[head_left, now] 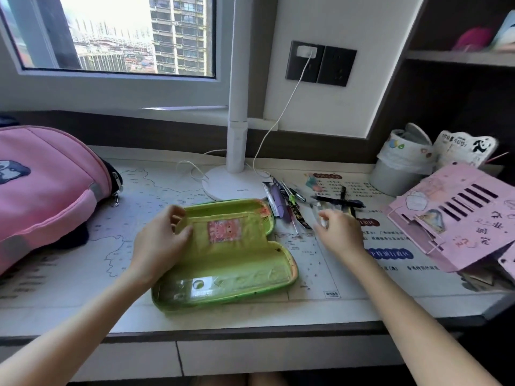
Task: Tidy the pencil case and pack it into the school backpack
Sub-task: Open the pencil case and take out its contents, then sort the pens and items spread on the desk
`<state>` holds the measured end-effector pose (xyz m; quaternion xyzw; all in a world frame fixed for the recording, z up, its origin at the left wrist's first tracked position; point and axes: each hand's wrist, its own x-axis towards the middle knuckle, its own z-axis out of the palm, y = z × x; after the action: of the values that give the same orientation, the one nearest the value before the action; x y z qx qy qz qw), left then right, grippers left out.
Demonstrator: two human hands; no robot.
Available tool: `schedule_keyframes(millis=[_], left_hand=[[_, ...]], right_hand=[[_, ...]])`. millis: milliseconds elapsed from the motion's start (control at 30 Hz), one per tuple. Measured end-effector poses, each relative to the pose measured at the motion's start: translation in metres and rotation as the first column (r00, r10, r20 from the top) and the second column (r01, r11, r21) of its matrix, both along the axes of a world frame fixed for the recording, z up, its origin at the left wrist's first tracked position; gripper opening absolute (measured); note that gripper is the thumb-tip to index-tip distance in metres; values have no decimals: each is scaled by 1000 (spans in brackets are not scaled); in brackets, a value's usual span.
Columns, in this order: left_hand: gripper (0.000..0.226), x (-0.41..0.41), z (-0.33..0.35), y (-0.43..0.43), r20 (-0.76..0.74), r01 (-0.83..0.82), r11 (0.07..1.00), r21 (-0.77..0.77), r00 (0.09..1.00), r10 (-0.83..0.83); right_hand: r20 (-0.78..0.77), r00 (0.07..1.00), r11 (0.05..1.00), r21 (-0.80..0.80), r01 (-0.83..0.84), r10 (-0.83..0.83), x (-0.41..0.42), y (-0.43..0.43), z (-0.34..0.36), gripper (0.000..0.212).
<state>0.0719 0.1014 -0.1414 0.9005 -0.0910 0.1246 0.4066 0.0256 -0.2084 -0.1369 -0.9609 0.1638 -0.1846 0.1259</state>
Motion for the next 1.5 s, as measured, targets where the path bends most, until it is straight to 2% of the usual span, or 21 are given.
schedule_keyframes(millis=[100, 167, 233, 367, 433, 500, 600, 833, 1000, 1100, 1167, 1233, 1267, 1333, 1400, 1433, 1500], left_hand=[[34, 6, 6, -6, 184, -56, 973, 223, 983, 15], [37, 5, 11, -9, 267, -75, 953, 293, 964, -7], [36, 5, 20, -16, 319, -59, 949, 308, 947, -45], [31, 7, 38, -28, 383, 6, 965, 262, 917, -109], [29, 9, 45, -32, 395, 37, 970, 239, 909, -132], [29, 14, 50, -36, 402, 52, 974, 219, 905, -139], [26, 19, 53, -40, 396, 81, 975, 207, 904, -160], [23, 31, 50, -64, 362, 165, 975, 152, 908, -210], [22, 30, 44, -78, 336, 209, 965, 157, 908, -252], [21, 27, 44, -83, 316, 237, 959, 153, 908, -275], [21, 26, 44, -85, 305, 249, 958, 141, 910, -281], [21, 23, 45, -85, 288, 260, 956, 133, 913, -288], [21, 22, 44, -85, 278, 267, 955, 127, 915, -293], [21, 19, 45, -83, 256, 287, 953, 99, 918, -303], [21, 15, 47, -77, 222, 303, 952, 43, 926, -305], [20, 12, 48, -72, 201, 307, 952, 9, 932, -302], [19, 8, 48, -59, 158, 308, 949, -64, 942, -295]], right_hand=[[-105, 994, 989, -148, 1, -17, 33, -8, -2, 41], [-123, 992, 976, -215, -30, 3, 55, -11, 1, 41], [-198, 980, 967, -248, -60, 10, 78, -17, 6, 45], [-452, 891, 965, -209, -159, 49, 118, -31, 10, 73], [-515, 855, 977, -138, -161, 68, 129, -35, 13, 69], [-530, 843, 961, -177, -212, 88, 133, -37, 20, 51], [-517, 846, 900, -298, -318, 128, 123, -40, 24, 27], [-327, 925, 912, -286, -294, 196, 103, -57, 4, 24], [-170, 974, 933, -303, -195, 148, 85, -64, 7, 33], [-66, 991, 976, -176, -129, 119, 70, -60, 18, 27], [11, 996, 996, 4, -84, 84, 59, -58, 25, 20], [119, 992, 961, 264, -81, 51, 47, -58, 32, 14], [161, 986, 894, 434, -113, 47, 40, -57, 36, 12], [202, 976, 689, 696, -202, 82, 25, -48, 44, 10], [211, 965, 515, 816, -262, 156, 7, -31, 51, 10], [208, 956, 458, 843, -283, 207, -1, -21, 53, 10], [169, 922, 413, 856, -312, 348, -15, 5, 53, 10]])
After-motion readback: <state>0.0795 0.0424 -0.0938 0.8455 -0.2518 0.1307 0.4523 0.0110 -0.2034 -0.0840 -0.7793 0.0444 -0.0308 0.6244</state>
